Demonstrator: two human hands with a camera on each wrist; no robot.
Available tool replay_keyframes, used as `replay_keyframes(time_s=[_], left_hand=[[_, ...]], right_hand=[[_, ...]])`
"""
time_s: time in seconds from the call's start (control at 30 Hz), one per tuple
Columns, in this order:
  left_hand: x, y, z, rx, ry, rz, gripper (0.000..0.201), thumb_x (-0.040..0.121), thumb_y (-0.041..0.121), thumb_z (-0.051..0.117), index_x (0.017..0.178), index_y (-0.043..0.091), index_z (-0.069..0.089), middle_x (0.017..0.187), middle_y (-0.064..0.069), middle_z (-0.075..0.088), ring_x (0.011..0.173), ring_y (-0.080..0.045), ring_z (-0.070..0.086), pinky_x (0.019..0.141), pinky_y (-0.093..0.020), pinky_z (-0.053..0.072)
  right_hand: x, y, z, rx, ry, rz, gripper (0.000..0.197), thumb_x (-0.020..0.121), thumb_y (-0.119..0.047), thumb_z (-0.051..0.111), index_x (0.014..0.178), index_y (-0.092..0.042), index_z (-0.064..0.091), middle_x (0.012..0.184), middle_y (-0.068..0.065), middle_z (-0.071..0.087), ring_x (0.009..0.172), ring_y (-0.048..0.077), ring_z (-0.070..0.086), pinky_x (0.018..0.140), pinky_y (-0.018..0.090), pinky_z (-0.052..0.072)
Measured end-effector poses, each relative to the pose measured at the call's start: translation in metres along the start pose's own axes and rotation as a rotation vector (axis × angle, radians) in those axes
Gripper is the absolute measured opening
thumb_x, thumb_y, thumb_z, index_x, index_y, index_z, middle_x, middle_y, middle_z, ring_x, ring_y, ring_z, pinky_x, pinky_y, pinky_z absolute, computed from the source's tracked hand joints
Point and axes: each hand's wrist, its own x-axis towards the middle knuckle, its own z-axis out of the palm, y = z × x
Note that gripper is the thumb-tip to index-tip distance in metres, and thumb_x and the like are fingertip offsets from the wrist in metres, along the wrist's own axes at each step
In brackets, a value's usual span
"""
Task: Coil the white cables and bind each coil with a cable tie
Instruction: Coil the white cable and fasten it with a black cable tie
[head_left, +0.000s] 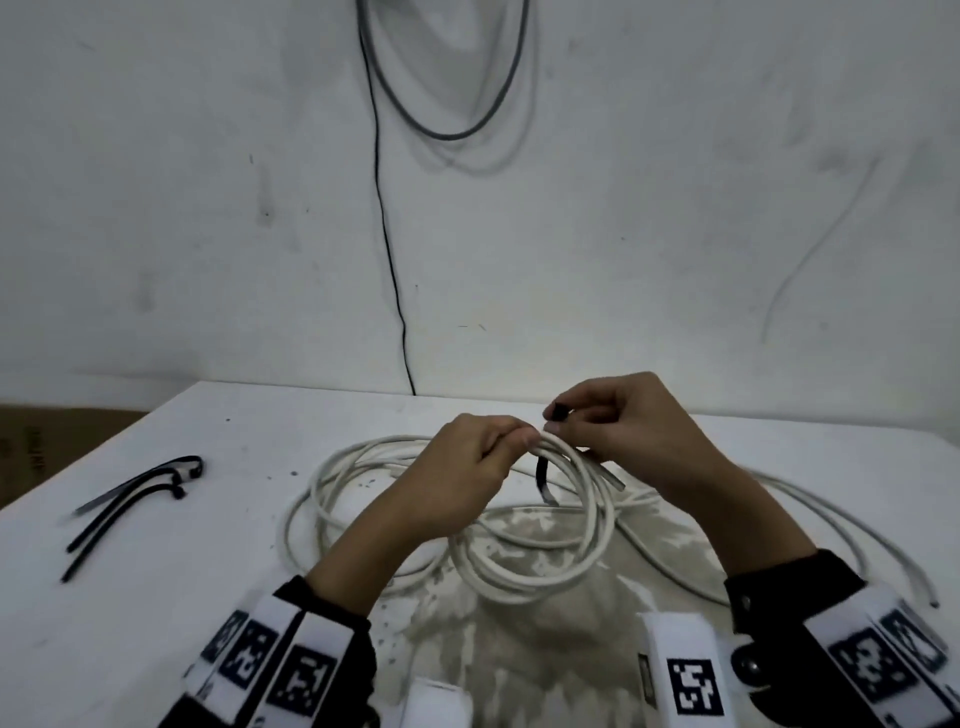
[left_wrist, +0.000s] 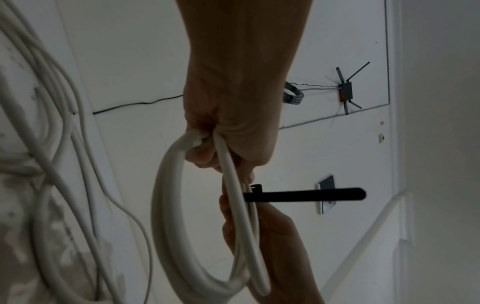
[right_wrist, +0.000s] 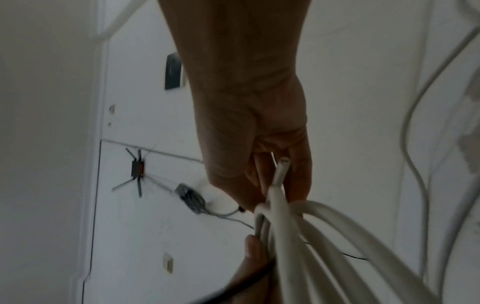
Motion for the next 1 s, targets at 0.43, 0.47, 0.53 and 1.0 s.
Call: replay_keyframes(time_s=[0.43,0.47,0.53,1.0], left_hand=[[0.012,-0.01,0.028,-0.078,0.157,-0.132,0.032,0.095,0.03,0.048,0.072,0.017,0.064,0.037,0.008,0.039,0.035,-0.004,0.036,0.044,-0.022,0.028],[0.013,-0.01,0.029,-0.088,0.161,-0.141,0.032,0.096,0.029,0.048,0.074,0.014,0.066,0.036,0.009,0.041,0.035,-0.004,0.038,0.045,-0.023,0.028],[0.016,-0.01,0.031,-0.124,0.172,-0.159,0.035,0.096,0.028,0.047,0.074,0.007,0.064,0.038,0.008,0.04,0.037,-0.006,0.034,0.049,-0.026,0.03],[0.02,-0.008,0.037,-0.264,0.168,-0.169,0.028,0.093,0.033,0.05,0.075,0.027,0.071,0.045,0.006,0.028,0.039,-0.009,0.024,0.046,-0.027,0.022]], right_hand=[[-0.017,0.027,-0.005,-0.07,-0.143,-0.017,0.058,0.064,-0.019,0.075,0.119,-0.021,0.059,0.107,-0.005,0.068,0.1,0.008,0.065,0.088,0.026,0.052],[-0.016,0.028,-0.001,-0.119,-0.088,-0.05,0.057,0.064,-0.024,0.081,0.117,-0.023,0.06,0.104,-0.007,0.068,0.097,0.005,0.065,0.086,0.023,0.051],[-0.013,0.029,0.005,-0.175,0.038,-0.119,0.042,0.07,-0.03,0.08,0.108,-0.025,0.064,0.097,-0.012,0.069,0.093,-0.001,0.063,0.08,0.013,0.047],[-0.001,0.033,0.023,-0.212,0.264,-0.158,0.011,0.093,-0.027,0.05,0.09,-0.037,0.046,0.09,-0.012,0.067,0.11,0.013,0.054,0.086,0.028,0.044]])
